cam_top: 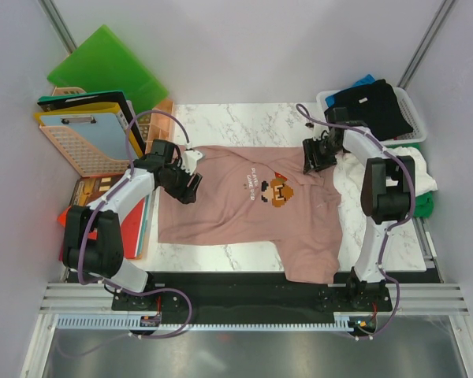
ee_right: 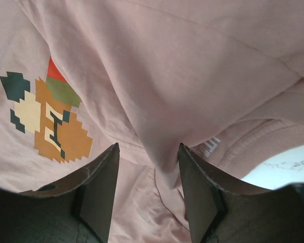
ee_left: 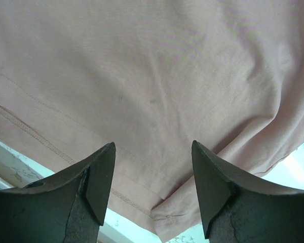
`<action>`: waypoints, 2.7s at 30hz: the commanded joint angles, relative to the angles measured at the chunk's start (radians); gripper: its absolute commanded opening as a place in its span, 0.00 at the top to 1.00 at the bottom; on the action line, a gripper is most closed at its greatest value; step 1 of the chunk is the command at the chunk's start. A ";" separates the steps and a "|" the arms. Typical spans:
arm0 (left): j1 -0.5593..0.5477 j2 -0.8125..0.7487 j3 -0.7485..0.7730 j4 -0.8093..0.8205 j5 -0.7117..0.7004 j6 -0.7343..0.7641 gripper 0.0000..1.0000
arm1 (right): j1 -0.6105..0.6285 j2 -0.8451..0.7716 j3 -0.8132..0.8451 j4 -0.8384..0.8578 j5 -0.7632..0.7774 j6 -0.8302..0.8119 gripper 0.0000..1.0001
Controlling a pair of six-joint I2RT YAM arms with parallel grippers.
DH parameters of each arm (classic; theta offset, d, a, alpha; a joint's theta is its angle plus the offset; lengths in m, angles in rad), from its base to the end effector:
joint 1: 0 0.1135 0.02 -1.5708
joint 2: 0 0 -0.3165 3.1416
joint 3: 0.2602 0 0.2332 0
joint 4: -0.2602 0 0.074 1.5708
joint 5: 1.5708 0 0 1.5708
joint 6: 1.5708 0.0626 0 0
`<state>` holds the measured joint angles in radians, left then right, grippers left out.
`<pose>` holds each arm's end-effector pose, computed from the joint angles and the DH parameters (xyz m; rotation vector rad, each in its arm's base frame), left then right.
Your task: Fold and stack the t-shirts
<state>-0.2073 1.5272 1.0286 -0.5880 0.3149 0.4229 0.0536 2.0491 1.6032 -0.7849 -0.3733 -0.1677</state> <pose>0.2847 -0.0797 0.2565 0.9055 2.4481 -0.3424 0.4371 0.0463 0.2267 -0.3911 2.7155 0.4901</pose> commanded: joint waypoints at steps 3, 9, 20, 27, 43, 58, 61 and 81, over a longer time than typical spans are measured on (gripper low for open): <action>-0.004 -0.016 0.002 0.030 0.001 -0.010 0.31 | 0.025 0.019 -0.034 0.053 0.042 0.019 0.44; -0.004 -0.042 -0.013 0.030 -0.011 -0.001 0.31 | 0.028 0.003 -0.060 0.056 0.096 0.013 0.82; -0.006 -0.041 -0.062 0.057 -0.011 -0.001 0.31 | 0.032 -0.157 -0.085 0.033 0.111 -0.003 1.00; -0.006 -0.044 -0.075 0.066 -0.020 0.000 0.32 | 0.037 -0.250 -0.048 -0.030 0.068 -0.012 1.00; -0.015 -0.082 -0.124 0.080 -0.053 0.016 0.32 | 0.037 -0.245 -0.016 0.044 0.209 -0.009 1.00; -0.015 -0.096 -0.151 0.089 -0.080 0.048 0.32 | 0.035 -0.230 -0.114 -0.019 0.306 -0.032 1.00; -0.015 -0.087 -0.151 0.094 -0.073 0.047 0.32 | 0.035 -0.262 -0.150 -0.031 0.281 -0.036 1.00; -0.021 -0.091 -0.163 0.097 -0.077 0.048 0.31 | -0.018 -0.259 -0.176 -0.100 0.303 -0.090 0.28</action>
<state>-0.2222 1.4464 0.8600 -0.5182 0.2375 0.4385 0.0372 1.8317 1.4448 -0.8703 -0.0551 -0.2398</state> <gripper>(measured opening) 0.687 0.660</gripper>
